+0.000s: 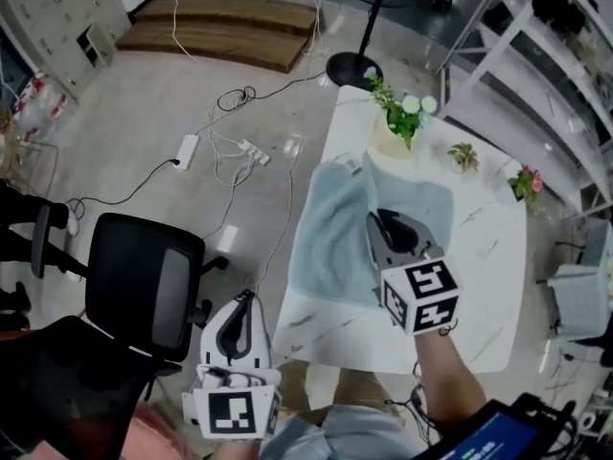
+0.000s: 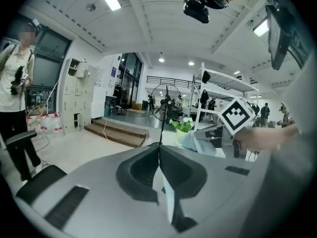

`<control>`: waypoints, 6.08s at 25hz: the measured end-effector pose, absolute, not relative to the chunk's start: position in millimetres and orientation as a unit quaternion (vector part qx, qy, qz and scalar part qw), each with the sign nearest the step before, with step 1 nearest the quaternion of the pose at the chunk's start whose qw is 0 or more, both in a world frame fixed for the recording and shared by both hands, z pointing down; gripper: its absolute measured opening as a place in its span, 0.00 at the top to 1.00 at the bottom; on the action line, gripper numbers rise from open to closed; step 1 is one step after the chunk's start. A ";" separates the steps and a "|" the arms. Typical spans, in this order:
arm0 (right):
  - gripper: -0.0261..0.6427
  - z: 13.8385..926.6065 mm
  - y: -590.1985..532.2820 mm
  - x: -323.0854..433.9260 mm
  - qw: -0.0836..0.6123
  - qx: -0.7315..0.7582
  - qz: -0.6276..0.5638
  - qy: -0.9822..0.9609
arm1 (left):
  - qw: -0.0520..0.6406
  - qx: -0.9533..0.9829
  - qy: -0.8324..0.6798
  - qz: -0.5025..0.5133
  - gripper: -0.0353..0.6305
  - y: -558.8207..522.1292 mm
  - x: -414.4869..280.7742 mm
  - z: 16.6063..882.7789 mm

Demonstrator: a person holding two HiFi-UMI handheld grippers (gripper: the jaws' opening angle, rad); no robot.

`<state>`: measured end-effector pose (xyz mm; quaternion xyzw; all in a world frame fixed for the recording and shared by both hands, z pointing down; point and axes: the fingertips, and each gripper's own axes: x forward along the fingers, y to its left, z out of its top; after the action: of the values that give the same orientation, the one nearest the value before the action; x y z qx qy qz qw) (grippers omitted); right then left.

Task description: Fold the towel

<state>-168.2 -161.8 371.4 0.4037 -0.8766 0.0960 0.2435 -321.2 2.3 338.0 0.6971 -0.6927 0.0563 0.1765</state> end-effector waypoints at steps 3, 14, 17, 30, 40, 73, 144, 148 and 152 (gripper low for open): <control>0.90 404.6 -157.5 -203.4 0.263 0.388 0.106 -0.877 | 0.181 0.691 -0.698 0.058 0.93 9.3 -345.0 348.6; 0.90 376.9 -142.4 -244.7 0.256 0.383 0.052 -0.886 | 0.211 0.679 -0.703 0.037 0.93 13.0 -374.4 363.8; 0.89 373.3 -131.4 -257.5 0.256 0.372 0.046 -0.891 | 0.210 0.681 -0.701 0.037 0.94 11.4 -375.5 362.7; 0.43 502.7 -76.9 -325.5 0.365 0.210 0.115 -0.900 | 0.234 0.681 -0.690 0.073 0.94 18.6 -373.5 386.8; 0.61 373.5 -56.5 -249.1 0.203 0.190 0.117 -0.953 | 0.175 0.703 -0.686 0.067 0.93 -16.8 -347.8 349.9; 0.73 475.1 -26.7 -6.0 0.361 0.327 0.059 -0.871 | 0.216 0.736 -0.621 0.163 0.91 -60.0 -261.2 443.1; 0.90 526.7 -162.8 221.8 0.513 0.185 0.082 -0.834 | 0.361 0.875 -0.117 0.301 0.94 39.1 197.8 482.8; 0.87 476.4 -176.2 222.8 0.435 0.228 0.124 -0.862 | 0.341 0.889 -0.163 0.257 0.93 7.6 179.0 452.4; 0.87 422.0 -218.2 150.8 0.349 0.278 0.070 -0.892 | 0.321 0.888 -0.175 0.280 0.93 -9.3 166.5 464.1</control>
<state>150.8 -218.2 422.0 0.2779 -0.8922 0.0697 0.3491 166.5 -9.3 464.1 0.8879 -0.1751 0.2795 0.3207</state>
